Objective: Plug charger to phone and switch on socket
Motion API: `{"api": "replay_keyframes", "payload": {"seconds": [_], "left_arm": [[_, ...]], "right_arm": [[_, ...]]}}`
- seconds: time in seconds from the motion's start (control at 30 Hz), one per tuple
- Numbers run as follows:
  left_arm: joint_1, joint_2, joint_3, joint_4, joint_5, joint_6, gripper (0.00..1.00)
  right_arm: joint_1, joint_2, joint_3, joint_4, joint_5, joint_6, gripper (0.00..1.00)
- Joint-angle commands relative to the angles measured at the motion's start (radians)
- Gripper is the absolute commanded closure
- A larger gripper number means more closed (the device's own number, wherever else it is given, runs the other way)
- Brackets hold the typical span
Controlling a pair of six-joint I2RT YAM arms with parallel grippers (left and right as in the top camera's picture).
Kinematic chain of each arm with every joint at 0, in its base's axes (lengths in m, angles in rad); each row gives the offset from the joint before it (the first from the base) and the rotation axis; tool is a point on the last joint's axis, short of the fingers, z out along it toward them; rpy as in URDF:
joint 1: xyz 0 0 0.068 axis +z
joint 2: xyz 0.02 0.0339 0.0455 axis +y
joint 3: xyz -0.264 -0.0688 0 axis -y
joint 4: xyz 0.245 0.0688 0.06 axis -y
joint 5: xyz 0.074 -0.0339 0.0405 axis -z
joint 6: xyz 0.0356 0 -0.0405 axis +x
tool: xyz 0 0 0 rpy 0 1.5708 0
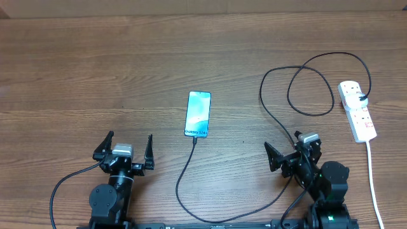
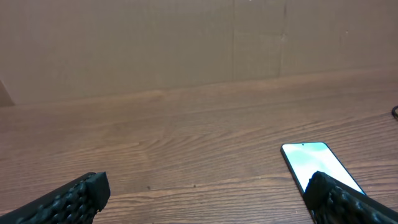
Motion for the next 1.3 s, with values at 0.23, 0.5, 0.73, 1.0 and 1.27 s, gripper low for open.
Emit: {"api": "replay_keyframes", "payload": {"seconds": [0.23,0.5,0.73,1.0,1.27], "left_arm": [[0.008,-0.012,-0.003,-0.002,0.0,0.016,0.0],[0.008,-0.012,-0.003,-0.002,0.0,0.016,0.0],[0.008,-0.012,-0.003,-0.002,0.0,0.016,0.0],[0.008,-0.012,-0.003,-0.002,0.0,0.016,0.0],[0.008,-0.012,-0.003,-0.002,0.0,0.016,0.0]], "right_arm": [[0.008,-0.141,-0.01,0.002,0.002,-0.018,0.0],[0.008,-0.232,-0.01,0.002,0.002,-0.006,0.0],[0.008,-0.293,-0.01,0.002,0.002,0.013,0.0],[0.011,-0.353,-0.01,0.002,0.005,0.036,0.0],[0.011,-0.353,-0.01,0.003,0.017,0.035,0.0]]}}
